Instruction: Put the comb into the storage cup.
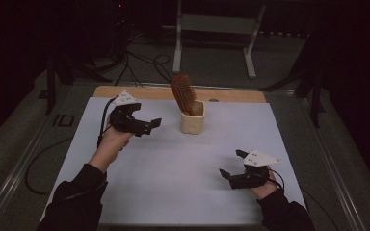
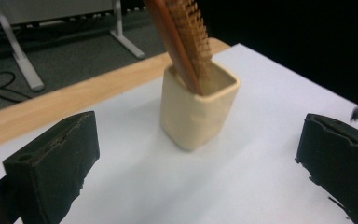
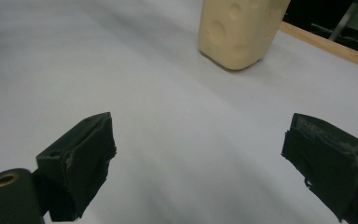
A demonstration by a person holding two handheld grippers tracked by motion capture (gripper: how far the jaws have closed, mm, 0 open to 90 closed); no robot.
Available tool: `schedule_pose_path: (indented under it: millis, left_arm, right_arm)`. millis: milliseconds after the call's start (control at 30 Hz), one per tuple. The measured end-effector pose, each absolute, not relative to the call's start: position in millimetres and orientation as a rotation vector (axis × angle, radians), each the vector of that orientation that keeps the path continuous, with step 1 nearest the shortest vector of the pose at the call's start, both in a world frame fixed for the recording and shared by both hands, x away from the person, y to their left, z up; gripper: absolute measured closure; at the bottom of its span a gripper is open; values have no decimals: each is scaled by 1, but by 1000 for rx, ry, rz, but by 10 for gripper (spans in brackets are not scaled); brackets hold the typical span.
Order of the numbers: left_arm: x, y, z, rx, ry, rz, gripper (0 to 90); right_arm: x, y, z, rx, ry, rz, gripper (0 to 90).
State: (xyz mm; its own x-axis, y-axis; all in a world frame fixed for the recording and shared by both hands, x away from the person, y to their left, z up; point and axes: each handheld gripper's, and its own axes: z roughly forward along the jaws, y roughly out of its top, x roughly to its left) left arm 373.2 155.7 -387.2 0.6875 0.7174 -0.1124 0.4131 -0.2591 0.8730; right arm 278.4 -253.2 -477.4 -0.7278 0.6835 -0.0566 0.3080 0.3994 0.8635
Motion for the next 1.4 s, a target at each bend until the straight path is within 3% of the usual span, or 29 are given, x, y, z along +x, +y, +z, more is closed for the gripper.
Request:
schedule_pose_path:
  millis: [633,1400]
  left_arm:
    - [311,192,-428,1934,890,365,0]
    - [262,232,-484,1944,950,418,0]
  right_arm:
    - [276,-253,-480,844,2266,1258,80]
    - [274,-256,-482,858,2263,1250,80]
